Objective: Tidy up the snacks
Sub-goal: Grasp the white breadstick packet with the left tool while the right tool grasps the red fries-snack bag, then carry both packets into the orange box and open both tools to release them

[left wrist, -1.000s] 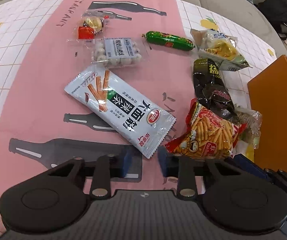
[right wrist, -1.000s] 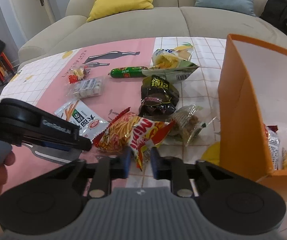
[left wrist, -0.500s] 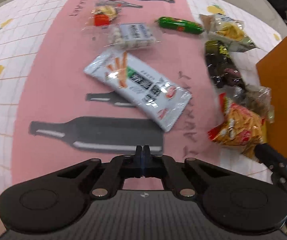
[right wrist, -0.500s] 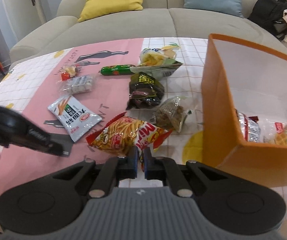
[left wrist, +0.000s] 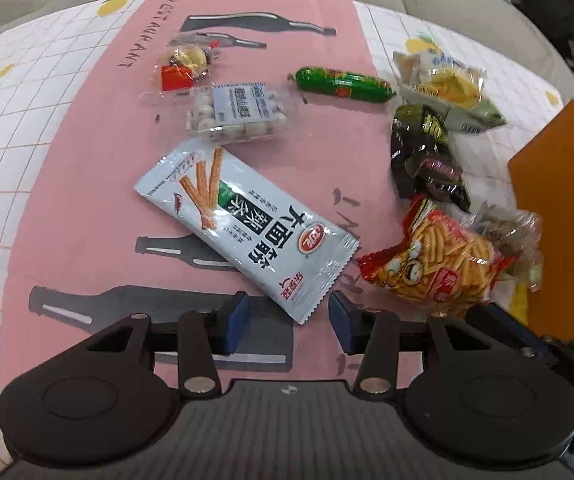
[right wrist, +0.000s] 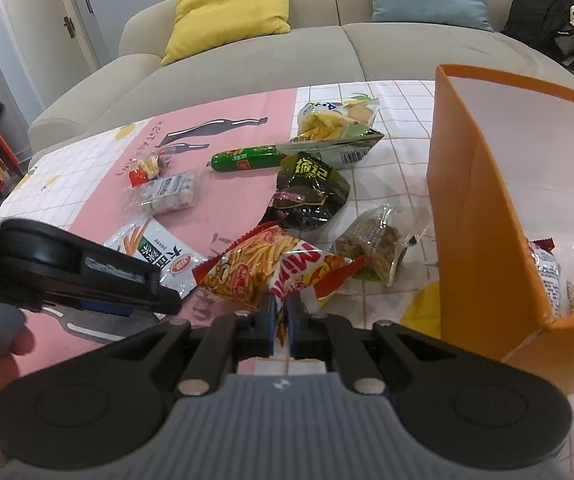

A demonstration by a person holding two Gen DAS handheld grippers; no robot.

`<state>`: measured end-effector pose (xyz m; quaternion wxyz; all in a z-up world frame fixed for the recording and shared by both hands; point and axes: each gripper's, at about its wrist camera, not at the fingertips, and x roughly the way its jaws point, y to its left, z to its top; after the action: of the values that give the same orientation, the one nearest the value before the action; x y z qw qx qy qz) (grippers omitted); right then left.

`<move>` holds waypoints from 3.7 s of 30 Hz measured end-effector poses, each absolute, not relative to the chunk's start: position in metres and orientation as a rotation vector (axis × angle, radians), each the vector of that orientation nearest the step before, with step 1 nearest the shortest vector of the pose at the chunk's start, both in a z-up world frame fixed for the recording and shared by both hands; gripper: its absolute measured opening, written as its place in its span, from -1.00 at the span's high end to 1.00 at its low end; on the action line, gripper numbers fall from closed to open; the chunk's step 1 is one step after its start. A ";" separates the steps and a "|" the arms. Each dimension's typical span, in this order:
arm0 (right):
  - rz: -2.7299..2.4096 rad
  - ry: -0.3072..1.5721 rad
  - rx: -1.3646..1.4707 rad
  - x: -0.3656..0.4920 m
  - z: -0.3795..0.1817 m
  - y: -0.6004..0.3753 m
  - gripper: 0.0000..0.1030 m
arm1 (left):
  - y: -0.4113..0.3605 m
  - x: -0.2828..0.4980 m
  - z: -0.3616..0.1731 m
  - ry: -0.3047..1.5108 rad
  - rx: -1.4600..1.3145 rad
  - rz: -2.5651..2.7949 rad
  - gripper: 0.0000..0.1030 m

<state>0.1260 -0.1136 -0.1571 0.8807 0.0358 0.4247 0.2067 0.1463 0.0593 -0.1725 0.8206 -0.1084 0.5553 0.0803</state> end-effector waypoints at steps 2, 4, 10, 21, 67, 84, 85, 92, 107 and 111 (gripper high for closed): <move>0.434 0.883 0.070 0.126 -0.158 -0.113 0.95 | 0.055 0.146 -0.174 1.161 -0.193 0.164 0.30; 0.436 0.882 0.067 0.126 -0.159 -0.114 0.95 | 0.057 0.146 -0.175 1.160 -0.194 0.172 0.72; 0.437 0.883 0.068 0.125 -0.160 -0.115 0.94 | 0.067 0.135 -0.175 1.216 -0.234 0.120 1.00; 0.428 0.875 0.063 0.126 -0.159 -0.113 0.94 | 0.083 0.136 -0.163 1.178 -0.360 0.190 -0.05; 0.551 1.039 0.044 0.141 -0.159 -0.111 -0.05 | 0.051 0.142 -0.180 1.275 0.023 0.009 -0.43; 0.642 0.904 -0.097 0.130 -0.168 -0.103 -0.29 | 0.074 0.132 -0.181 1.194 -0.264 0.233 -0.75; 0.635 0.907 -0.089 0.131 -0.169 -0.103 -0.29 | 0.071 0.132 -0.182 1.193 -0.249 0.247 -0.75; 0.605 0.931 -0.043 0.133 -0.174 -0.104 -0.26 | 0.054 0.128 -0.185 1.157 -0.153 0.254 -0.68; 0.561 0.893 0.003 0.123 -0.141 -0.114 0.04 | 0.047 0.117 -0.162 1.082 -0.175 0.151 -0.11; 0.528 0.821 0.006 0.115 -0.109 -0.124 0.04 | 0.040 0.110 -0.131 1.020 -0.214 0.118 -0.10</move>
<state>0.1146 -0.1239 -0.1093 0.8833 0.0027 0.3943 0.2537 0.1099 0.0404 -0.1305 0.8656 -0.1020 0.4870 0.0564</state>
